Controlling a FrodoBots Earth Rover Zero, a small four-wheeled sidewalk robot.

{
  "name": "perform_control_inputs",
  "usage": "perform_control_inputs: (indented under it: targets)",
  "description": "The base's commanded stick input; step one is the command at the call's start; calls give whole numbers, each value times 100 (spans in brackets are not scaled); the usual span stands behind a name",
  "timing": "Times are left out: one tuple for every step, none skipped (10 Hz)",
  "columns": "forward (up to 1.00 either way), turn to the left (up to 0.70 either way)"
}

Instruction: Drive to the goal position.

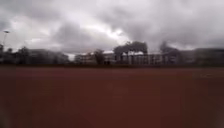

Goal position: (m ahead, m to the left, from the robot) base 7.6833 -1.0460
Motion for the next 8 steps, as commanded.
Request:
perform_control_inputs:
  targets:
    - [70, 0]
    - [70, 0]
    - [70, 0]
    - [70, 0]
    - [70, 0]
    - [70, 0]
    - [70, 0]
    - [70, 0]
